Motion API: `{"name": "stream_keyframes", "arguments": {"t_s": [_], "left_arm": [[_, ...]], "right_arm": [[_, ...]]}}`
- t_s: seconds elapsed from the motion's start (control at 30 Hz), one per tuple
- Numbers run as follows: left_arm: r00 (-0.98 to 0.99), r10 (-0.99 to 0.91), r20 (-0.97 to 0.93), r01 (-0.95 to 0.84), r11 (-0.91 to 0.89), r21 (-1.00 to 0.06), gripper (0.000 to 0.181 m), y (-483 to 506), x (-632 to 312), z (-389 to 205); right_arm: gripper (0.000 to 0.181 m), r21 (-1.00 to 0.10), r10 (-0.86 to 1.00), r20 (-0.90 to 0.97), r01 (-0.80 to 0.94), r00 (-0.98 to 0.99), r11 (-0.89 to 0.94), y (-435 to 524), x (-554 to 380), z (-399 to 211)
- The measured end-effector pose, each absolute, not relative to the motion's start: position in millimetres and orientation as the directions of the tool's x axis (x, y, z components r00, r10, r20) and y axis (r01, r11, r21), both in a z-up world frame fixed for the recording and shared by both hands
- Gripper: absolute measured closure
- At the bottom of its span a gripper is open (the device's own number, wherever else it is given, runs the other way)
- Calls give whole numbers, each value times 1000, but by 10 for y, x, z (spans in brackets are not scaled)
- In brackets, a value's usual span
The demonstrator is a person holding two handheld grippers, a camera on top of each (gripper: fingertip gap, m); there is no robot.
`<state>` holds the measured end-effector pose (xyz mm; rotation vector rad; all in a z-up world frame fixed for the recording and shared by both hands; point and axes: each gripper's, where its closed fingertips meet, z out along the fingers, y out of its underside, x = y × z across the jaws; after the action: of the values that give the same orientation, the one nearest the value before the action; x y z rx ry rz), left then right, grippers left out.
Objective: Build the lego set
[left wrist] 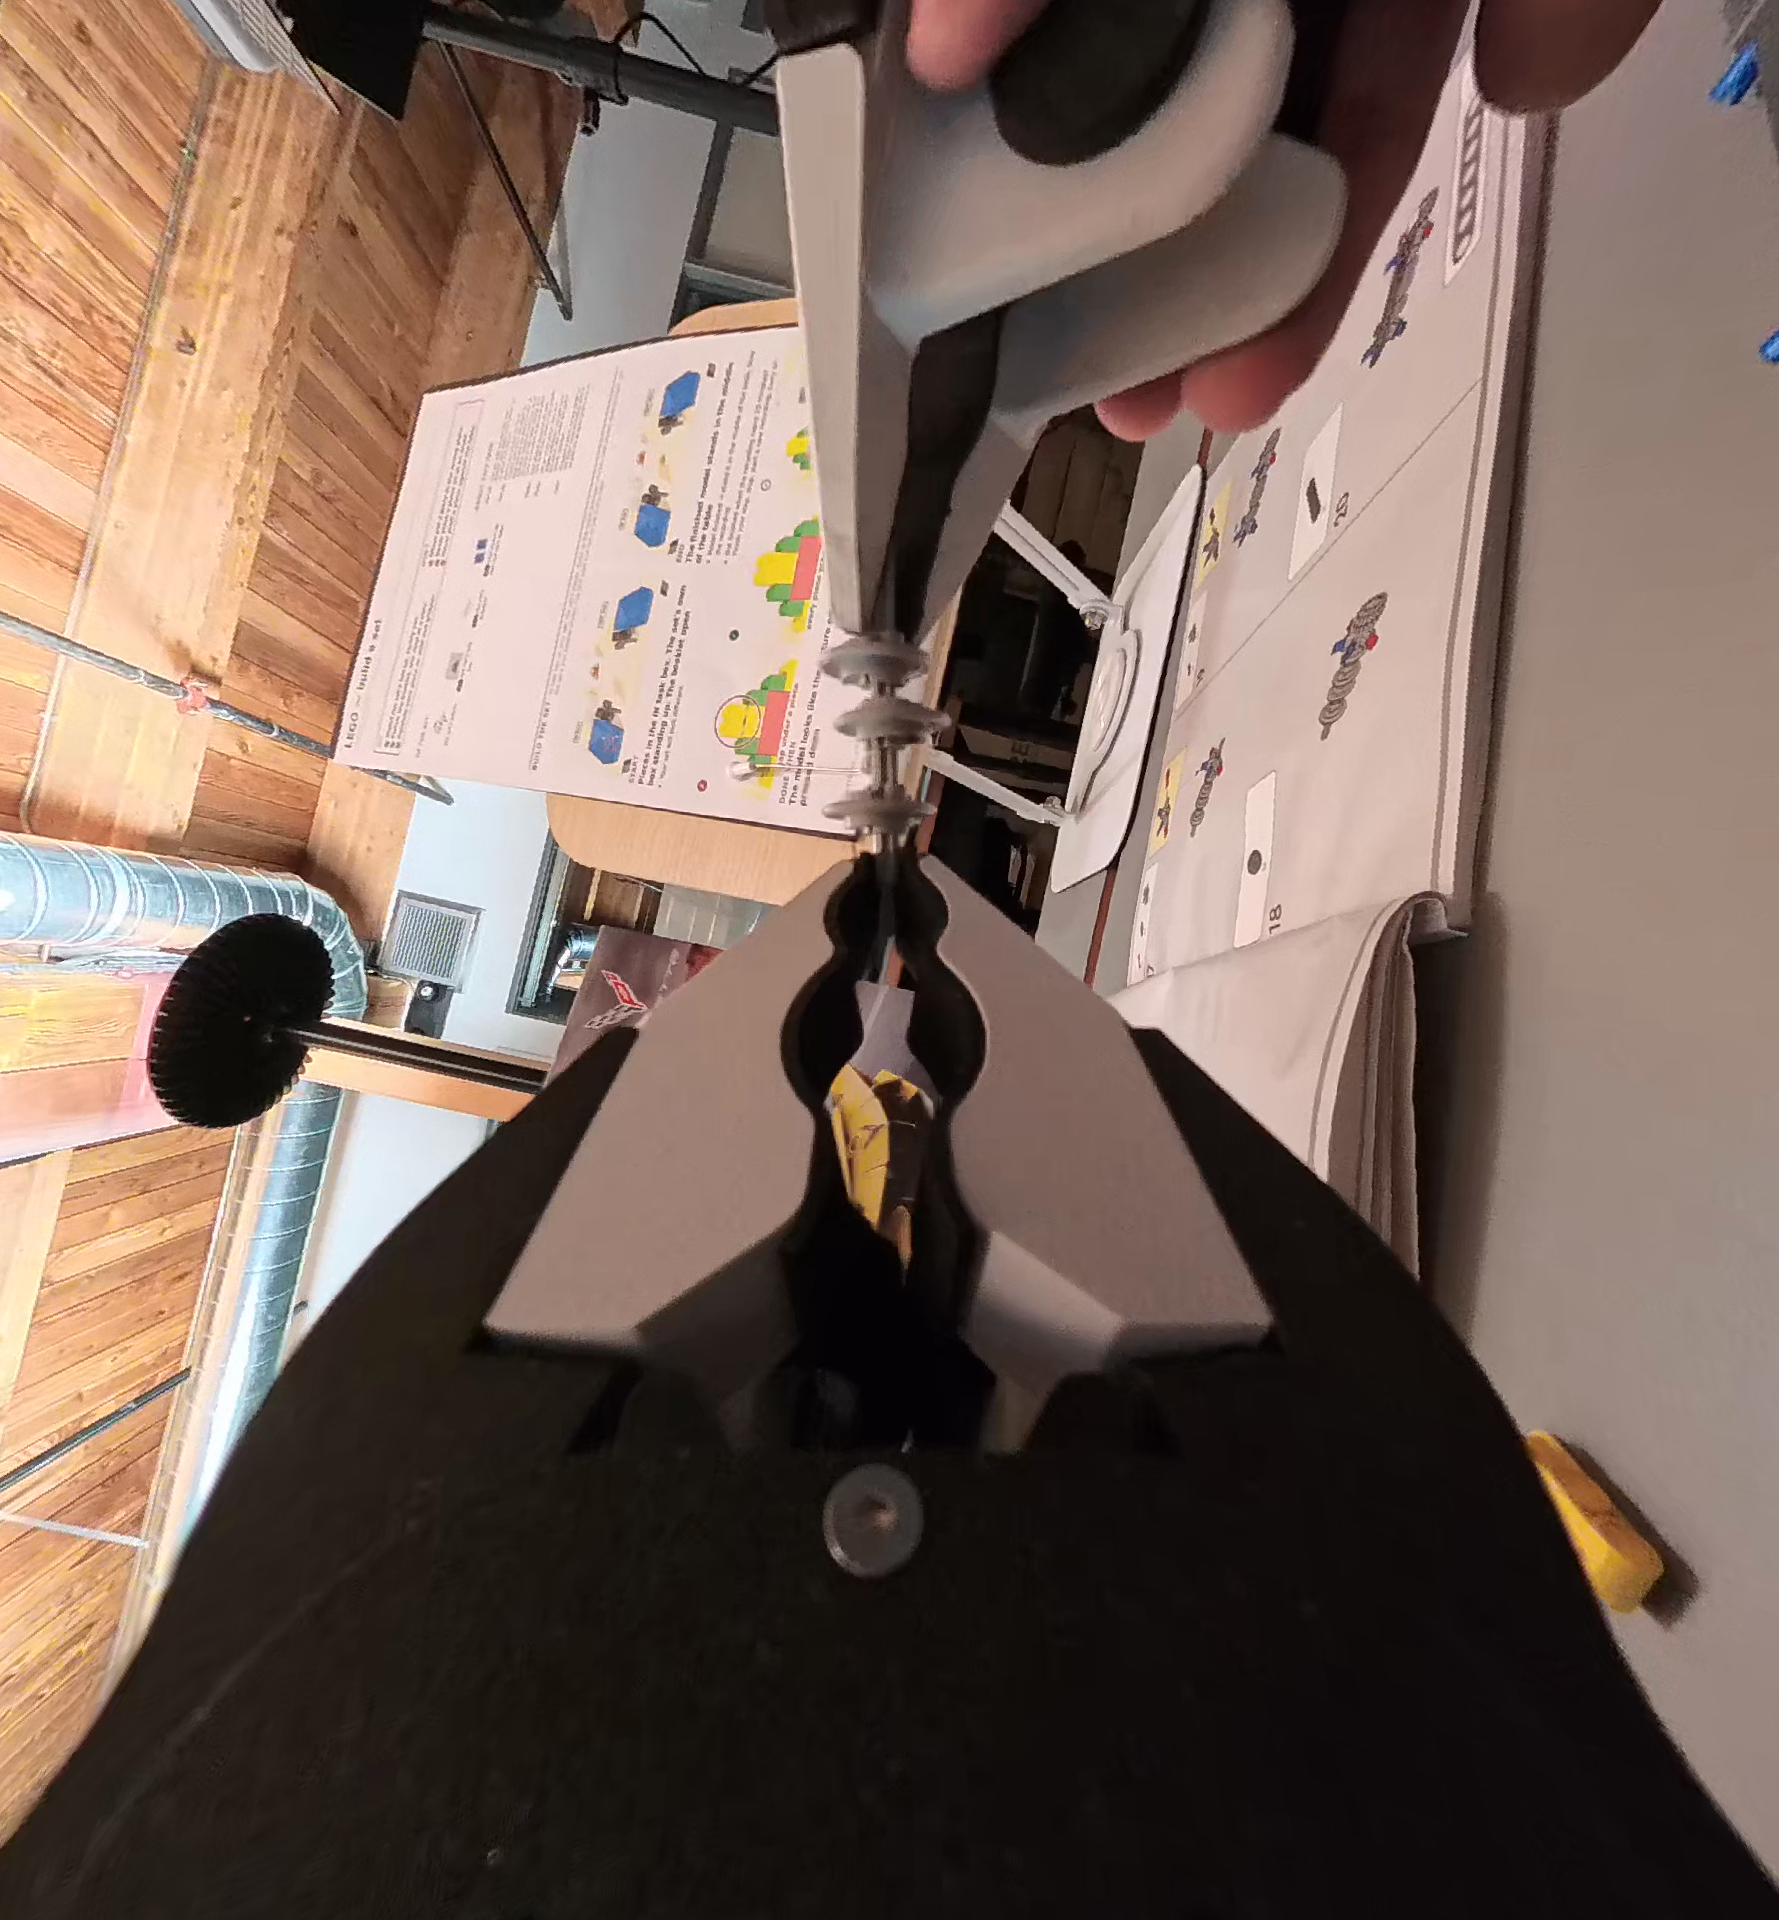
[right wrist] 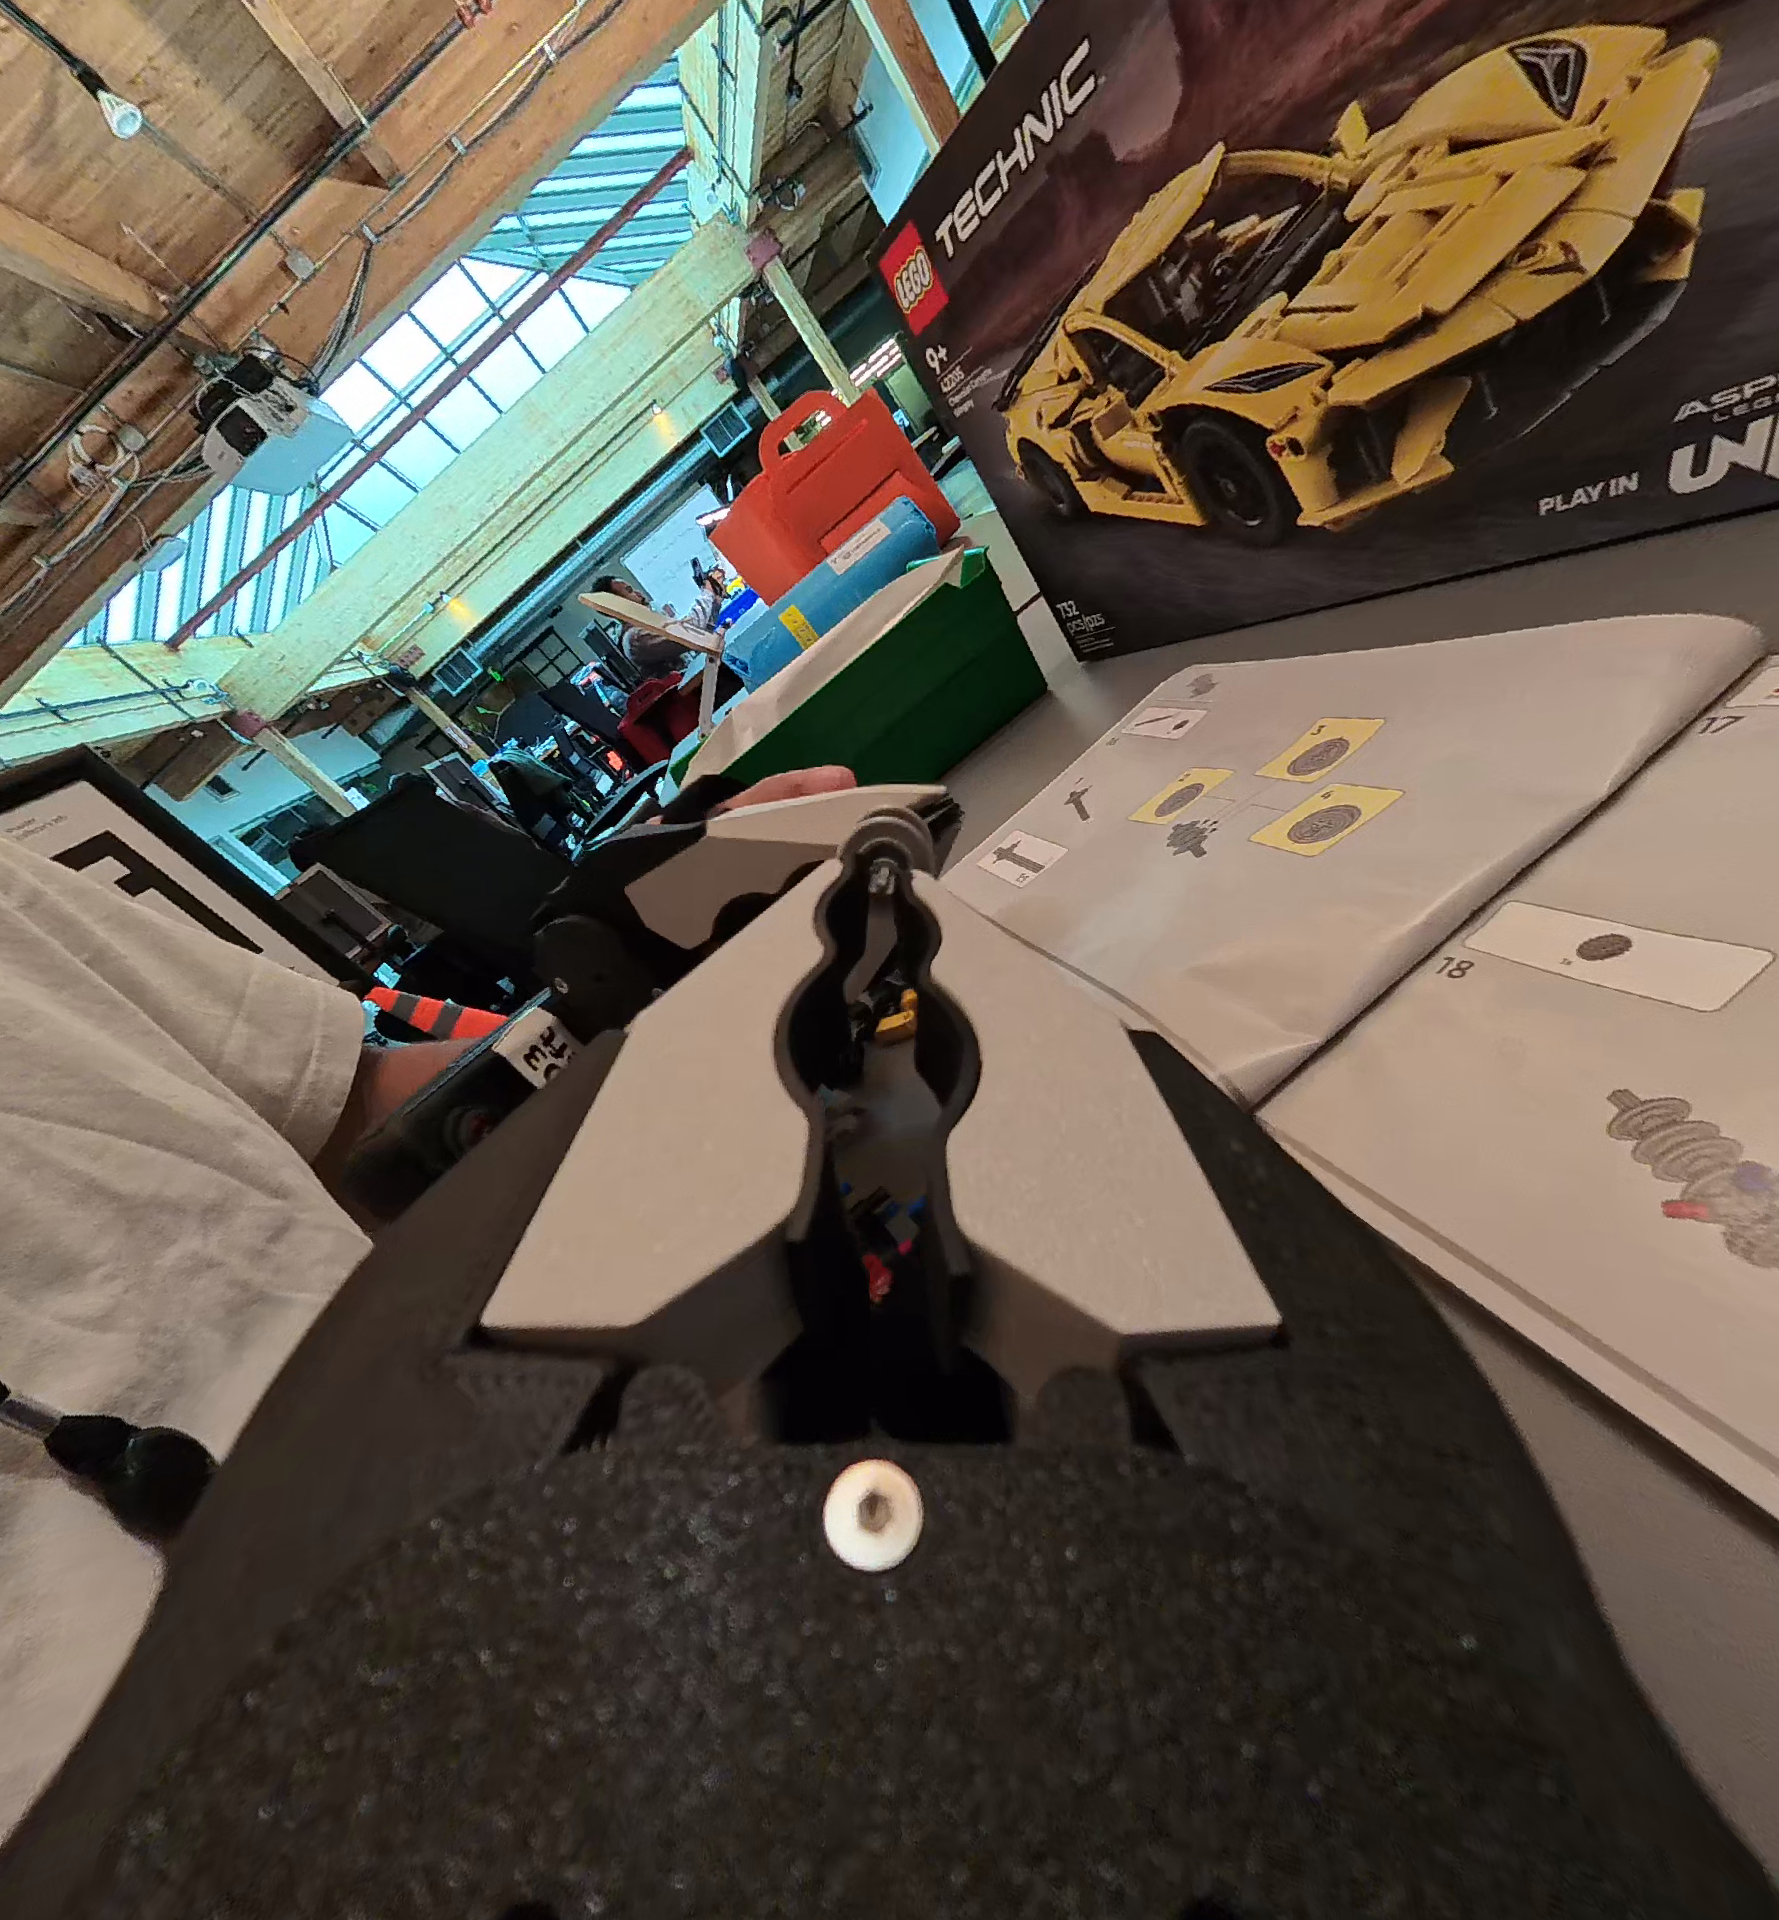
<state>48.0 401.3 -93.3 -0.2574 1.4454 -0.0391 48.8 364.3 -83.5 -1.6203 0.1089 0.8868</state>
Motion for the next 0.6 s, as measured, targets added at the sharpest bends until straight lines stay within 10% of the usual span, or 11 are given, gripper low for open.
{"name": "stream_keyframes", "arguments": {"t_s": [0.23,0.4,0.6], "left_arm": [[66,-544,-837,-235,806,-543,169,4214,534,-1079],[37,-943,-330,-240,312,-919,151,4306,474,-1096],[-44,-986,162,-156,-153,-976,147,4177,524,-985]], "right_arm": [[178,-880,331,-474,-432,816,-197,3715,524,-866],[178,-946,246,-323,-303,914,-116,3744,586,-831],[178,-975,169,-222,-214,960,-63,3768,631,-797]]}}
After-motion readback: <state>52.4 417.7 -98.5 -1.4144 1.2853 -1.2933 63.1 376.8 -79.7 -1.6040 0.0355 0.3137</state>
